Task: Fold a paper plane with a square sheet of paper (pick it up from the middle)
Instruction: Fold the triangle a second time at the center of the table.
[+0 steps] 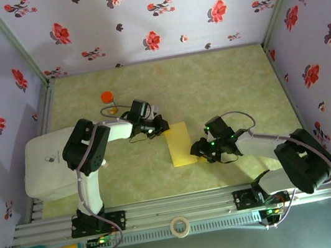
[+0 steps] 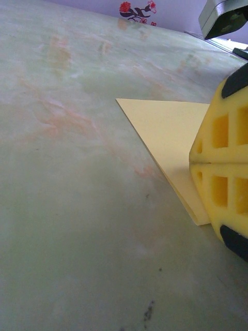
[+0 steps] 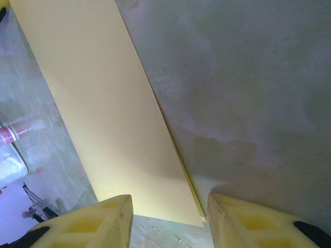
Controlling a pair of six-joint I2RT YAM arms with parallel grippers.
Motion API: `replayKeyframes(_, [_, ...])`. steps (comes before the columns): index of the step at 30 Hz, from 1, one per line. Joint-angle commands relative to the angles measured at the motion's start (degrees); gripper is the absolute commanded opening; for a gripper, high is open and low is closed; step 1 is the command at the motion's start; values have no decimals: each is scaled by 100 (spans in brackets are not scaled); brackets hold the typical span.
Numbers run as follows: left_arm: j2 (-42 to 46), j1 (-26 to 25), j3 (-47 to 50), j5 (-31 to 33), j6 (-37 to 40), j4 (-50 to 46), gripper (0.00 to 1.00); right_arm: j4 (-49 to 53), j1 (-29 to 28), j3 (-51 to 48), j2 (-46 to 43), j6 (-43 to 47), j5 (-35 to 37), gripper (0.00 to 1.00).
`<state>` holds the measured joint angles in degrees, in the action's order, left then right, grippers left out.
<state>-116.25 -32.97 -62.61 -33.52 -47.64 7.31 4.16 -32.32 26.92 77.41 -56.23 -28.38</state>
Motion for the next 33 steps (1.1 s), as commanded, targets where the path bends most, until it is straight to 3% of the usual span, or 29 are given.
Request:
replayKeyframes(1, [-107,18,197,275,44,-450,0,-209,-56,53,160,-146,-134,43])
replayKeyframes(22, [-102,19,161,251,77,-496,0,-684,13,116,64,-216,-157,41])
replayKeyframes(33, [-136,19,-38,58,205,-597,0,-1478,307,243,671,-211,-639,42])
